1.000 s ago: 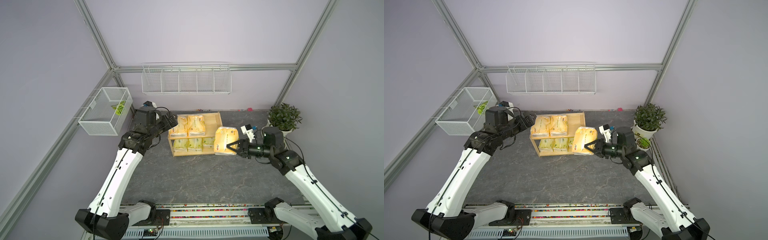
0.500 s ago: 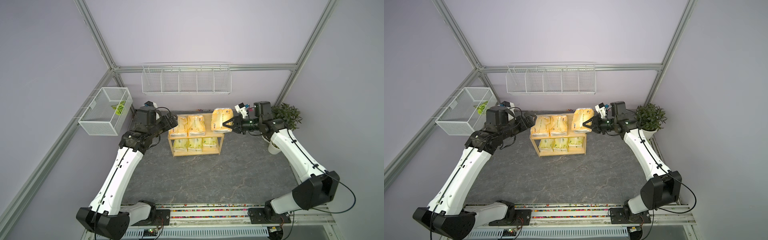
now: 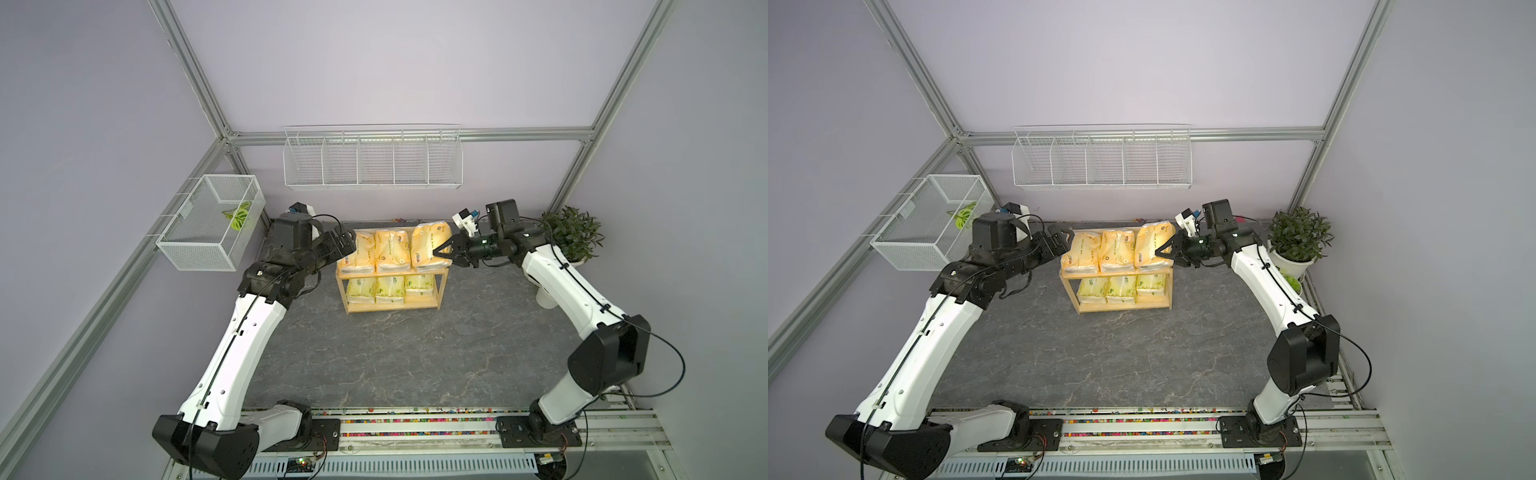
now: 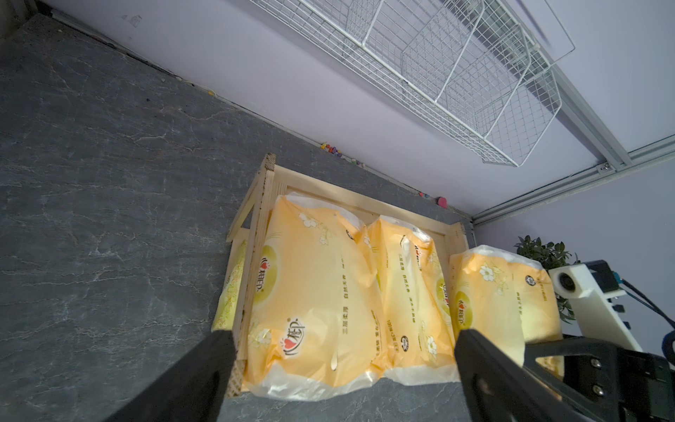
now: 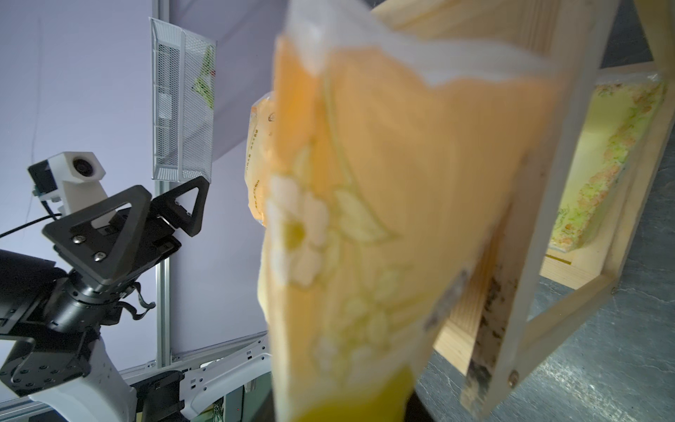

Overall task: Place the tissue boxes on the shelf by color
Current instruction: Place a box of tissues on the shelf.

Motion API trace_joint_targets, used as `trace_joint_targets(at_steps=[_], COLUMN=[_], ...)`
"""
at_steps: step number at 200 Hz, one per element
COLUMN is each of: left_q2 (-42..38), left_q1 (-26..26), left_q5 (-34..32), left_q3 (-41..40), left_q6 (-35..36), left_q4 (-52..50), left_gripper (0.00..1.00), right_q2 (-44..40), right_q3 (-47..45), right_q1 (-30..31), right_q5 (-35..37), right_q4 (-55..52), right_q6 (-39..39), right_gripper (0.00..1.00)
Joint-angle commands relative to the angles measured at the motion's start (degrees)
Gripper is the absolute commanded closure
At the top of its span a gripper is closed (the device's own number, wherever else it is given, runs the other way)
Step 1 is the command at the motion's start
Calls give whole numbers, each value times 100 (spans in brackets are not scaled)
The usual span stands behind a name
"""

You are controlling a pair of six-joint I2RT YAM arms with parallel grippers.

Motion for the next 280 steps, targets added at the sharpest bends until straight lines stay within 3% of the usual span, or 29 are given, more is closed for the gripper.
trace_joint_targets(at_steps=[1,77,138,208,280], left_q2=[-57,-118,-124,-87,-28], left_q1=[38,36,41,35,41], left_q5=[59,92,147,191,65], left_q3=[-48,-139,-139,-106,-129], left_q6=[60,5,-20,-20,25], left_q4=[89,167,202,211,203], left_gripper=[0,0,0,0,0], right_q2=[131,701,833,1028,1455], right_q3=[185,1001,1544,2589,3417], right_q1=[61,122,151,186,513], right_q5=[124,412,874,2214,3725], right_q4=[-162,-740,-1345,-2691,-3410], right_q6=[-214,-395,-710,-1391,-1859], right_gripper=[79,74,40,21,19])
